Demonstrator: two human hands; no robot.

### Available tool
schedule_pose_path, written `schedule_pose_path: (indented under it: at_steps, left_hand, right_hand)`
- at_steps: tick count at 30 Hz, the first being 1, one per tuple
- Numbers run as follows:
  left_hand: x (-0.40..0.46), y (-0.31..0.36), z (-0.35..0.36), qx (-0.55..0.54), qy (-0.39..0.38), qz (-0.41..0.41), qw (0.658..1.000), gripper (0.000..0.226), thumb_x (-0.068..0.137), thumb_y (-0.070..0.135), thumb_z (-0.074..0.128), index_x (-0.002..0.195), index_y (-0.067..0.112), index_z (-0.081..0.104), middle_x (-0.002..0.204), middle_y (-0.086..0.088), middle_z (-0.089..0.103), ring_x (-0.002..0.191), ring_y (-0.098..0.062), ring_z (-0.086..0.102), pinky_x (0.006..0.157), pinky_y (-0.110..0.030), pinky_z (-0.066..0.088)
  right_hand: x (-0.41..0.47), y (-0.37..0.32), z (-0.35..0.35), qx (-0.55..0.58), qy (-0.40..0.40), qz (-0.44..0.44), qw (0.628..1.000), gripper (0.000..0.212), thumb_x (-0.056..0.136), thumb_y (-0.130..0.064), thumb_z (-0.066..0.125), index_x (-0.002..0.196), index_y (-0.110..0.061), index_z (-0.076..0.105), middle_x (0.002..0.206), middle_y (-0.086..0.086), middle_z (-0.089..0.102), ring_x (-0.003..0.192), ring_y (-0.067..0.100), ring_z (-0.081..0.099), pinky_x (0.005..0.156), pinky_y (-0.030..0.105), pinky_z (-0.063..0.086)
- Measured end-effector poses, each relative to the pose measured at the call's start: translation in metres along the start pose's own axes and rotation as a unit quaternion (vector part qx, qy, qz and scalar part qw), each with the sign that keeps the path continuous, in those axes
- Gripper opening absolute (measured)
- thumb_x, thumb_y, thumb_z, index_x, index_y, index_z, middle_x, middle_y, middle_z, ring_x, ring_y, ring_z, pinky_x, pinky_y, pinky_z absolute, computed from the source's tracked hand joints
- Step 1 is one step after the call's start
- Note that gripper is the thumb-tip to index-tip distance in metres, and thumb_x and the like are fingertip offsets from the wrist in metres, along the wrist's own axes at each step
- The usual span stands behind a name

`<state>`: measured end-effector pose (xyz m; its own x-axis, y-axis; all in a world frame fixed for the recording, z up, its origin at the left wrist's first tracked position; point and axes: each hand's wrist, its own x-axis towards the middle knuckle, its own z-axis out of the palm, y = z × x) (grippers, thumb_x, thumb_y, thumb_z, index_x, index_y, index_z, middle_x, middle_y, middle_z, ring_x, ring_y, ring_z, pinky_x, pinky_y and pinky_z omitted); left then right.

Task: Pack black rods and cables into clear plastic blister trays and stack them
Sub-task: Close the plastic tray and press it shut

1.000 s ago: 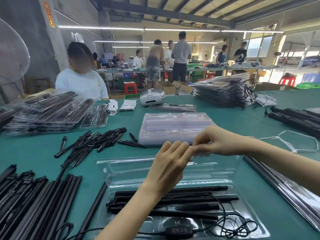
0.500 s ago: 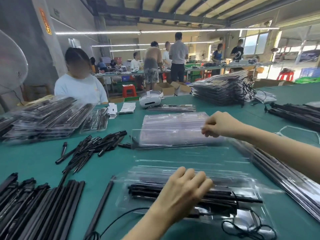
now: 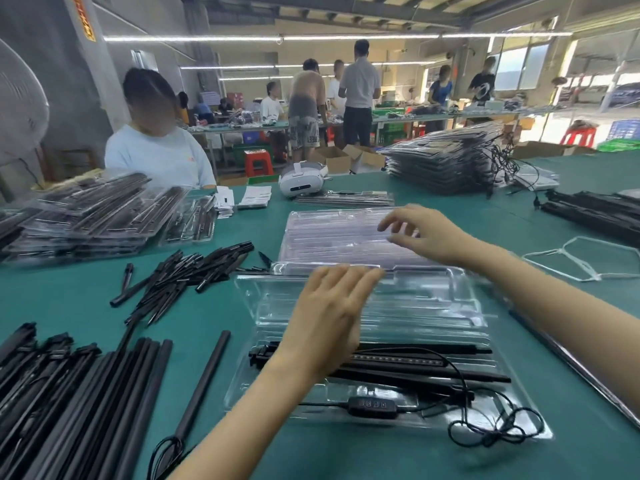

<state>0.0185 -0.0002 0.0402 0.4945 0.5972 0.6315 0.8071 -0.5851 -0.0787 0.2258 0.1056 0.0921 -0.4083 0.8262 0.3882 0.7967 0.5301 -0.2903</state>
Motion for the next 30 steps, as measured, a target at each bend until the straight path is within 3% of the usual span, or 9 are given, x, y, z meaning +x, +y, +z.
schedule_pose_path:
  at_steps: [4,10,14,17,21,23,25,27,30]
  left_hand:
    - [0.002,-0.01,-0.002,0.008,-0.009,-0.042,0.999,0.049,0.073,0.003,0.071,0.12,0.013,0.061,0.106,-0.001,0.065,0.096,-0.023,0.061,0.087,-0.035,0.046]
    - [0.002,-0.023,-0.002,-0.013,-0.095,-0.061,0.994,0.027,0.097,0.039,0.046,0.12,0.028,0.054,0.111,0.01,0.061,0.104,-0.014,0.049,0.091,-0.028,0.026]
    - [-0.012,-0.019,-0.008,-0.061,-0.17,-0.017,0.983,0.053,0.087,0.071,0.023,0.082,0.03,0.056,0.082,0.01,0.059,0.077,-0.009,0.047,0.067,-0.027,0.03]
    - [-0.033,-0.006,0.004,-0.054,-0.229,0.023,0.972,0.053,0.093,0.066,0.022,0.078,0.025,0.053,0.083,0.001,0.057,0.079,-0.017,0.05,0.065,-0.03,0.027]
    - [-0.044,-0.007,0.02,-0.116,-0.253,-0.054,0.959,0.024,0.095,0.043,0.049,0.11,0.025,0.051,0.1,0.007,0.044,0.101,-0.017,0.047,0.075,-0.023,0.028]
    - [-0.045,-0.011,0.025,-0.146,-0.276,-0.093,0.945,0.036,0.091,0.051,0.052,0.12,0.029,0.045,0.111,0.01,0.039,0.11,-0.013,0.041,0.093,-0.024,0.032]
    - [-0.047,-0.018,0.031,-0.119,-0.315,-0.106,0.936,0.054,0.089,0.061,0.045,0.134,0.035,0.032,0.133,0.009,0.031,0.127,-0.012,0.027,0.11,-0.032,0.018]
    - [-0.046,-0.024,0.036,-0.128,-0.348,-0.133,0.919,0.065,0.088,0.068,0.037,0.143,0.036,0.024,0.145,0.009,0.024,0.136,-0.013,0.02,0.115,-0.038,0.009]
    - [-0.028,-0.027,0.045,-0.101,-0.352,-0.147,0.919,0.06,0.093,0.065,0.025,0.139,0.027,0.035,0.138,0.002,0.034,0.131,-0.018,0.029,0.111,-0.042,0.019]
  right_hand:
    - [-0.003,-0.003,-0.024,0.076,-0.169,0.056,0.981,0.035,0.099,-0.038,0.042,0.102,-0.018,0.069,0.09,0.001,0.071,0.072,0.007,0.067,0.065,0.01,0.049]
    - [-0.029,0.0,-0.036,0.075,-0.319,0.131,0.936,0.059,0.086,-0.06,0.024,0.109,-0.028,0.068,0.104,0.004,0.069,0.089,0.018,0.065,0.083,0.03,0.052]
    - [-0.055,0.018,-0.026,0.029,-0.409,0.146,0.9,0.039,0.1,-0.044,0.034,0.124,-0.026,0.059,0.114,0.001,0.065,0.097,0.012,0.063,0.087,0.027,0.051]
    - [-0.079,0.032,0.004,-0.065,-0.381,0.107,0.916,0.038,0.1,-0.042,0.041,0.128,-0.022,0.056,0.119,0.0,0.061,0.103,0.011,0.06,0.091,0.02,0.045]
    - [-0.107,0.045,0.032,-0.06,-0.282,0.105,0.952,0.047,0.086,-0.057,0.058,0.122,-0.029,0.046,0.12,-0.003,0.046,0.098,0.008,0.054,0.094,0.024,0.042]
    - [-0.118,0.044,0.032,-0.039,-0.245,0.11,0.963,0.055,0.077,-0.068,0.055,0.118,-0.034,0.041,0.119,-0.007,0.041,0.096,0.002,0.051,0.091,0.022,0.041]
    - [-0.125,0.042,0.033,-0.049,-0.237,0.103,0.965,0.062,0.072,-0.078,0.041,0.117,-0.036,0.041,0.119,-0.01,0.042,0.103,0.003,0.047,0.093,0.021,0.037]
    - [-0.129,0.04,0.038,-0.067,-0.239,0.094,0.964,0.059,0.079,-0.074,0.038,0.124,-0.036,0.044,0.127,-0.01,0.042,0.117,0.007,0.039,0.103,0.027,0.033]
    - [-0.133,0.035,0.043,-0.076,-0.227,0.084,0.967,0.045,0.092,-0.059,0.043,0.131,-0.036,0.042,0.136,-0.012,0.039,0.126,0.009,0.032,0.108,0.036,0.03]
